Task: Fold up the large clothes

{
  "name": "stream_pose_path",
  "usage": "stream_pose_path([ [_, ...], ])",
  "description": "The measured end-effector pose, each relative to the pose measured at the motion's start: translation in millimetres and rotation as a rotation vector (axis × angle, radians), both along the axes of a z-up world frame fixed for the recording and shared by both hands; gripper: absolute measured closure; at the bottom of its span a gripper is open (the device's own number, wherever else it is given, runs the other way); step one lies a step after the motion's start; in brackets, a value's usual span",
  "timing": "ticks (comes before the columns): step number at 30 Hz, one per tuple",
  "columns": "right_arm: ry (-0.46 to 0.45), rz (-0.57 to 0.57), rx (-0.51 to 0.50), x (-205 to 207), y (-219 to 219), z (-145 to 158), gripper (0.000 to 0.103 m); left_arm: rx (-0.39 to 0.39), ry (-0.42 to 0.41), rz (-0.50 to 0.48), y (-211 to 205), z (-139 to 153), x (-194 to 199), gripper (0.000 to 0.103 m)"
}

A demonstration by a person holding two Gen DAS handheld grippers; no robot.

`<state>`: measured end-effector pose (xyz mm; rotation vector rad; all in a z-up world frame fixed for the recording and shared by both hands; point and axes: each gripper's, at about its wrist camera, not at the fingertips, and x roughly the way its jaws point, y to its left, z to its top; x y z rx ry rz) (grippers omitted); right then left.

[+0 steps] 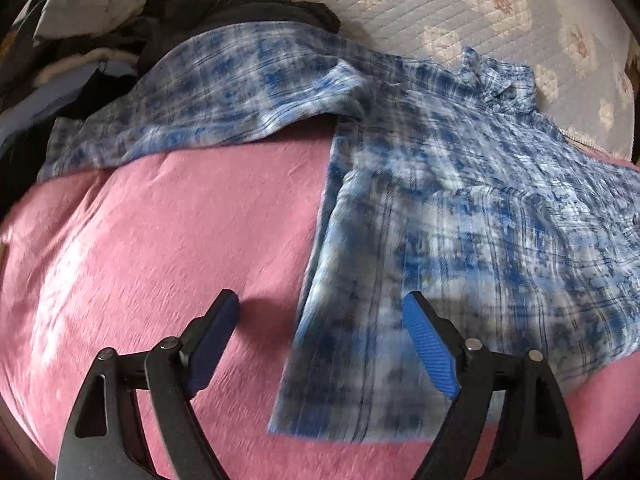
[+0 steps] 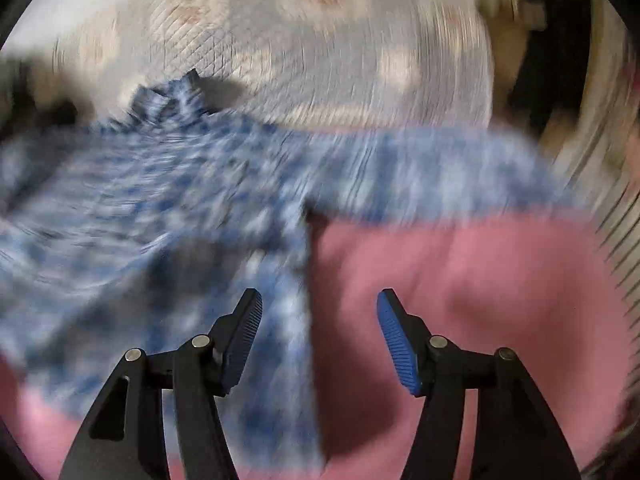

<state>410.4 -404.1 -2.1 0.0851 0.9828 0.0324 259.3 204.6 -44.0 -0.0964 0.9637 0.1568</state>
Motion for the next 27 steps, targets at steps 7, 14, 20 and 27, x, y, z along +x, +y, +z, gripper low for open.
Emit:
stream_pose_path([
  [7, 0.119, 0.022, 0.281, -35, -33, -33, 0.041, 0.075, -0.01, -0.074, -20, -6, -13, 0.038],
  [14, -0.004, 0.045, 0.092, -55, -9, -17, 0.099, -0.085, -0.08, 0.062, 6, 14, -29, 0.099],
  [20, 0.016, -0.073, 0.037, -90, -21, -12, 0.103, -0.059, -0.048, 0.045, 3, 11, -44, 0.099],
  [27, -0.011, -0.081, -0.101, -99, -30, -13, 0.103, 0.084, -0.112, -0.036, -15, 14, -54, 0.079],
])
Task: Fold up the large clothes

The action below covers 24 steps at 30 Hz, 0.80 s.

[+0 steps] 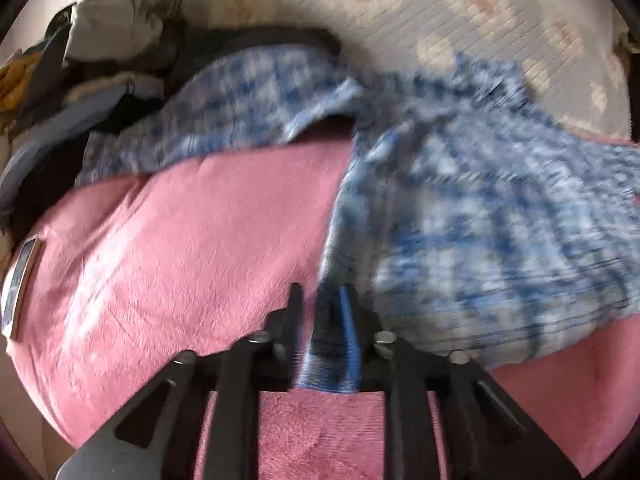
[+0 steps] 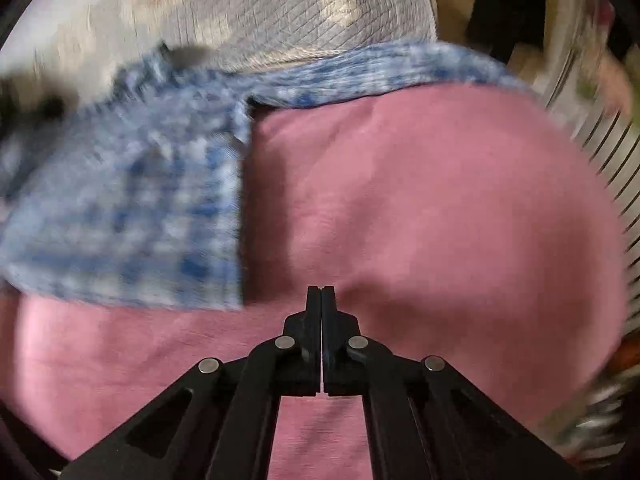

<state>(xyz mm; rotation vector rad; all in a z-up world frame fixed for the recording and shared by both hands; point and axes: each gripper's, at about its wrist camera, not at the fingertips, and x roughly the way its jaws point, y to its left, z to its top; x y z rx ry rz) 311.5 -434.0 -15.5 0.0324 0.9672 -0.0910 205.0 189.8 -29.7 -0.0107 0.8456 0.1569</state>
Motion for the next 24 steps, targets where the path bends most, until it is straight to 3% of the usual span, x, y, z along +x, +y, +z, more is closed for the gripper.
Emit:
stream_pose_path([
  [2, -0.069, 0.022, -0.07, -5, 10, 10, 0.103, -0.019, -0.066, -0.042, -5, 15, -8, 0.066],
  [5, -0.134, 0.09, -0.045, -9, 24, 24, 0.102, 0.021, -0.143, -0.068, -16, 33, -18, 0.05],
  [9, -0.169, 0.178, -0.032, 0, 56, 32, 0.09, -0.014, -0.147, -0.134, -31, 39, -21, 0.039],
  [10, -0.174, 0.2, -0.042, -2, 64, 33, 0.074, -0.012, -0.137, -0.15, -36, 37, -20, 0.037],
  [11, -0.19, 0.223, -0.073, -2, 76, 35, 0.048, 0.005, -0.125, -0.161, -41, 34, -19, 0.037],
  [13, -0.247, 0.243, -0.131, -7, 93, 38, 0.026, 0.083, -0.083, -0.16, -53, 24, -13, 0.033],
  [15, -0.249, 0.275, -0.157, -9, 109, 36, 0.026, 0.136, -0.037, -0.142, -59, 11, -7, 0.033],
  [17, -0.21, 0.3, -0.156, -8, 118, 31, 0.026, 0.1, -0.014, -0.13, -55, 5, -4, 0.033],
  [20, -0.153, 0.262, -0.118, 1, 112, 25, 0.026, 0.043, -0.044, -0.089, -37, 11, -2, 0.03],
  [24, -0.066, 0.141, 0.101, 14, 67, 12, 0.026, 0.115, -0.055, 0.017, -12, 6, 5, 0.027],
])
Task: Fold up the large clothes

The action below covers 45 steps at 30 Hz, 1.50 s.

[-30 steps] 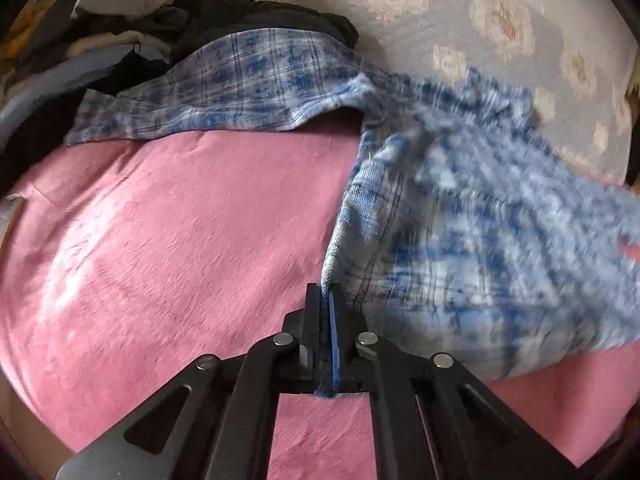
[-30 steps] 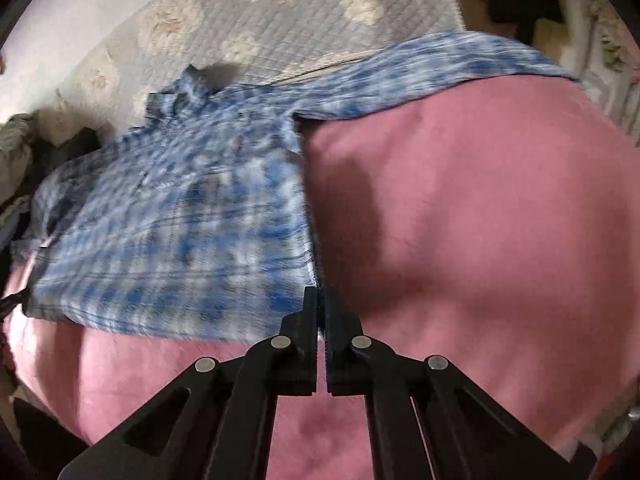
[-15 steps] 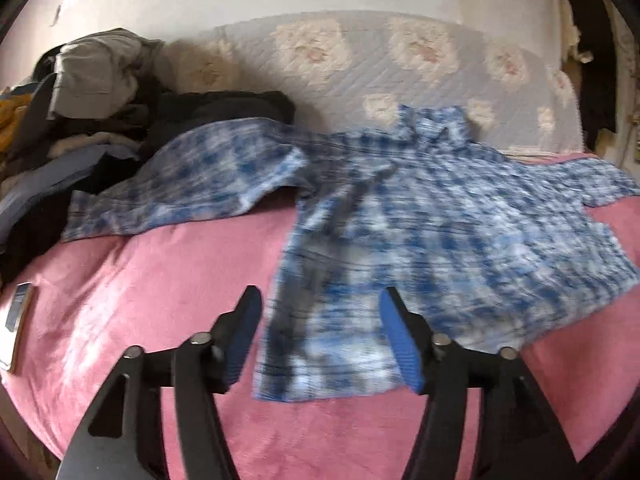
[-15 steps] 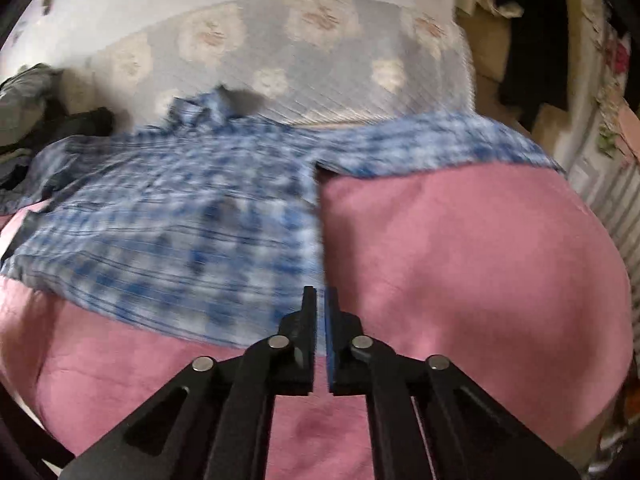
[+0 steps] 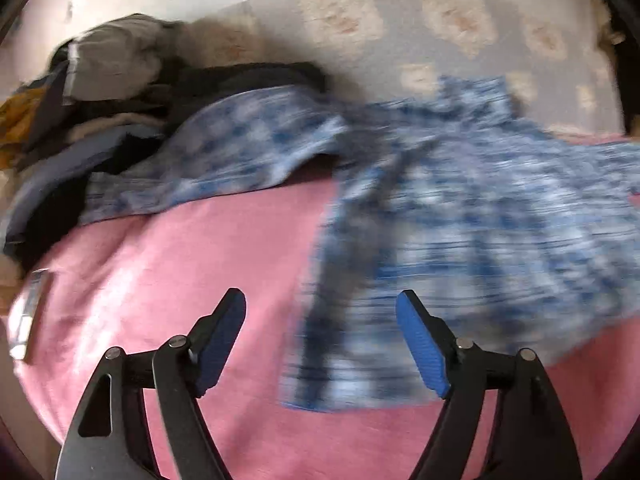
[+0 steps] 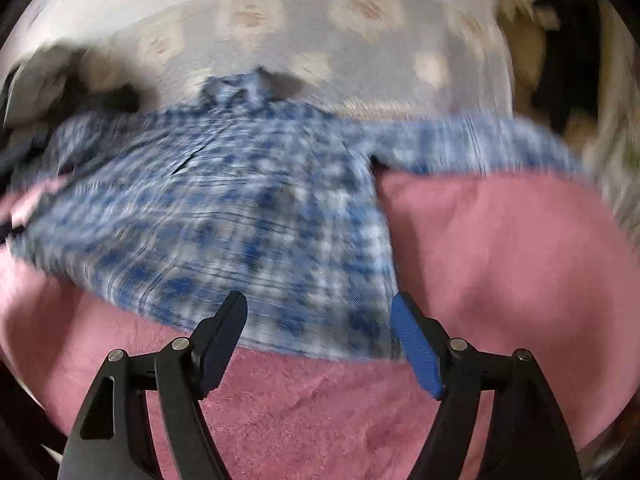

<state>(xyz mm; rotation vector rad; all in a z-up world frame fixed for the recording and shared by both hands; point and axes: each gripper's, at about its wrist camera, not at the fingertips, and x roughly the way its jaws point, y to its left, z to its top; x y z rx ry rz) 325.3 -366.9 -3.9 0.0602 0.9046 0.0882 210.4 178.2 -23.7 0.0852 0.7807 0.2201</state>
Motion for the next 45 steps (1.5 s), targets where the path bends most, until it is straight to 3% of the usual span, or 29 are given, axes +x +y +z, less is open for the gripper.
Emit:
stream_pose_path([
  [1, 0.02, -0.026, 0.041, 4, -12, -4, 0.027, -0.009, 0.015, -0.002, 6, -3, 2, 0.028],
  [4, 0.028, -0.079, 0.08, 13, -33, -11, 0.045, -0.112, 0.029, -0.024, 21, -8, 3, 0.037],
  [6, 0.008, -0.073, 0.086, 20, -38, -13, 0.051, -0.147, 0.034, -0.04, 24, -9, 4, 0.045],
  [8, 0.003, -0.021, 0.08, 27, -33, -14, 0.067, -0.148, 0.045, -0.043, 22, -10, 5, 0.059],
  [10, 0.021, -0.013, 0.027, 33, -25, -19, 0.068, -0.1, 0.076, -0.025, 18, -13, 7, 0.065],
  [12, 0.081, -0.053, -0.054, 42, -19, -32, 0.068, -0.079, 0.098, -0.025, 15, -17, 10, 0.065],
  [13, 0.108, -0.08, -0.062, 45, -19, -38, 0.068, -0.096, 0.104, -0.032, 16, -18, 11, 0.065],
  [15, 0.079, -0.08, -0.012, 43, -20, -34, 0.068, -0.138, 0.105, -0.042, 18, -18, 12, 0.065],
  [16, 0.068, -0.037, 0.004, 42, -16, -30, 0.073, -0.155, 0.099, -0.051, 19, -18, 12, 0.066],
  [18, 0.02, -0.009, -0.058, 39, -7, -25, 0.092, -0.183, 0.094, -0.074, 21, -16, 14, 0.065],
  [20, -0.001, -0.003, -0.115, 35, 0, -23, 0.094, -0.168, 0.096, -0.06, 21, -16, 16, 0.066],
  [25, -0.044, -0.011, -0.071, 23, -1, -10, 0.096, -0.172, 0.065, -0.087, 21, -13, 15, 0.062],
  [27, -0.062, -0.011, -0.056, 16, -2, -4, 0.097, -0.123, 0.071, -0.1, 15, -13, 14, 0.063],
  [29, -0.065, -0.014, -0.045, 15, -6, -2, 0.097, -0.091, 0.089, -0.074, 13, -15, 14, 0.099],
  [30, -0.062, -0.02, -0.036, 16, -9, -2, 0.097, -0.096, 0.091, -0.075, 13, -14, 13, 0.101],
  [33, -0.059, -0.03, -0.016, 12, -15, -2, 0.097, -0.102, 0.05, -0.078, 13, -1, 5, 0.101],
  [37, -0.081, -0.042, -0.007, 5, -19, 0, 0.097, -0.188, 0.021, -0.083, 21, 17, -5, 0.101],
  [39, -0.077, -0.037, 0.02, -1, -23, 2, 0.097, -0.141, 0.063, -0.068, 18, 18, -11, 0.101],
  [43, -0.032, -0.027, 0.021, -16, -26, 7, 0.097, -0.1, 0.07, -0.085, 16, 18, -35, 0.101],
  [45, -0.019, -0.013, 0.041, -23, -28, 6, 0.097, -0.125, 0.091, -0.074, 22, 11, -41, 0.101],
])
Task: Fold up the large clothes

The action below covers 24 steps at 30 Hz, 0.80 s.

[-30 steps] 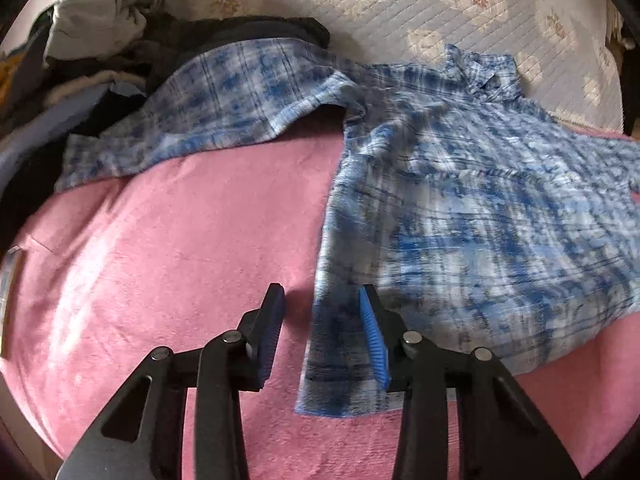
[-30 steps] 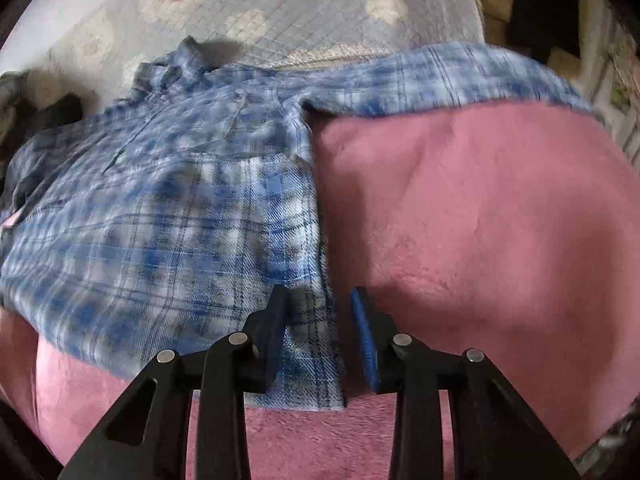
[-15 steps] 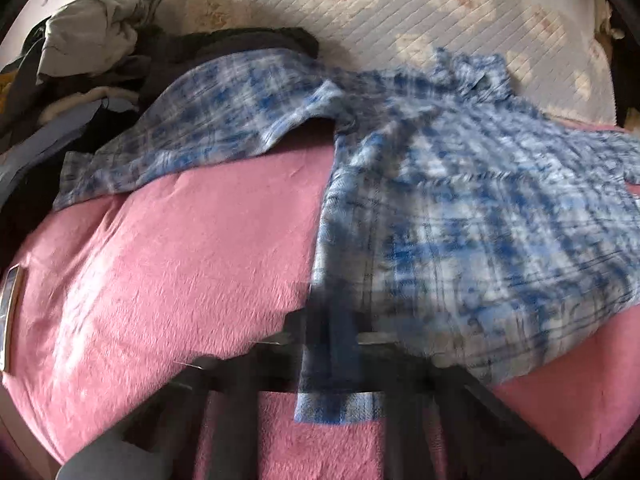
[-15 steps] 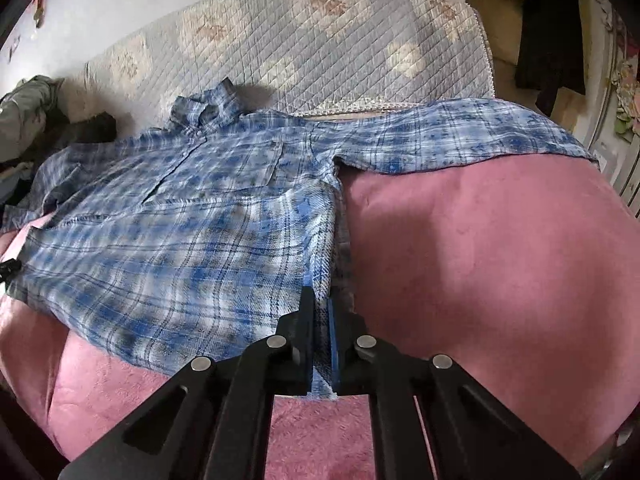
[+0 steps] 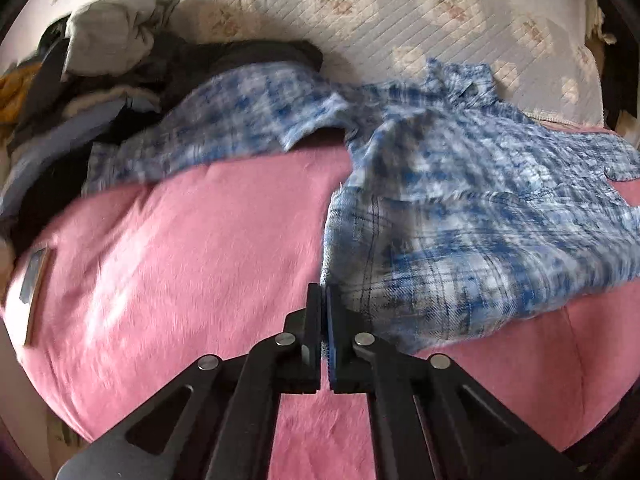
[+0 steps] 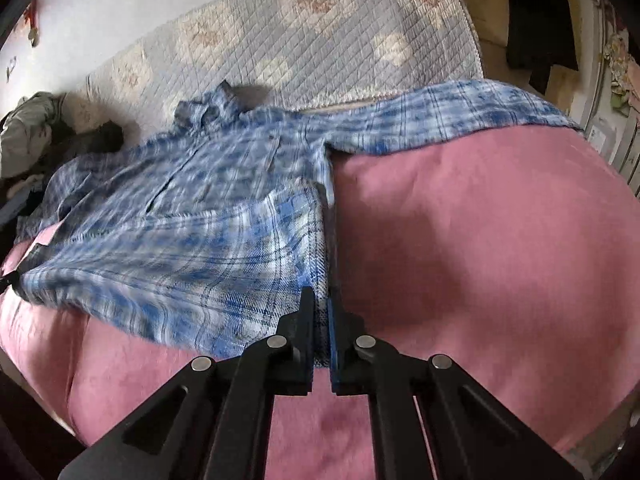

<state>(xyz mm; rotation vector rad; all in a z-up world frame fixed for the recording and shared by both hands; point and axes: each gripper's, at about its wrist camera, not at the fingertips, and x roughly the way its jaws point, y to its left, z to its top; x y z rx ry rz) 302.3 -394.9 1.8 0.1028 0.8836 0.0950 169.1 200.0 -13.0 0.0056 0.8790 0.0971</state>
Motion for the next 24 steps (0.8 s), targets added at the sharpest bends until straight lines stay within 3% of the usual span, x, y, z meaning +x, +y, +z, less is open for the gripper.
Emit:
stream_pose_path([
  [3, 0.047, 0.012, -0.009, -7, -2, -7, 0.097, -0.036, 0.049, -0.002, 5, -12, -6, 0.101],
  [8, 0.114, -0.002, -0.022, -7, -3, -21, 0.097, 0.062, 0.027, -0.026, -11, -16, -6, 0.096],
  [10, 0.09, 0.02, -0.131, -8, 8, -16, 0.097, 0.007, 0.007, -0.036, -10, -11, -6, 0.096],
  [12, 0.057, 0.026, -0.165, -10, 14, -9, 0.097, -0.033, -0.03, -0.049, -12, -1, -7, 0.092],
  [15, -0.009, 0.004, -0.149, -12, 15, 6, 0.084, -0.024, -0.108, -0.083, -24, 14, -10, 0.072],
  [17, -0.065, -0.03, -0.179, -14, 15, 15, 0.054, -0.008, -0.144, -0.117, -36, 21, -10, 0.063],
  [18, -0.091, -0.036, -0.186, -15, 16, 19, 0.049, -0.005, -0.141, -0.131, -41, 21, -8, 0.063],
  [21, -0.111, -0.01, -0.155, -11, 24, 24, 0.048, 0.004, -0.104, -0.155, -56, 12, 1, 0.062],
  [24, -0.065, 0.048, -0.105, -6, 36, 15, 0.048, 0.039, -0.042, -0.188, -69, -1, 10, 0.059],
])
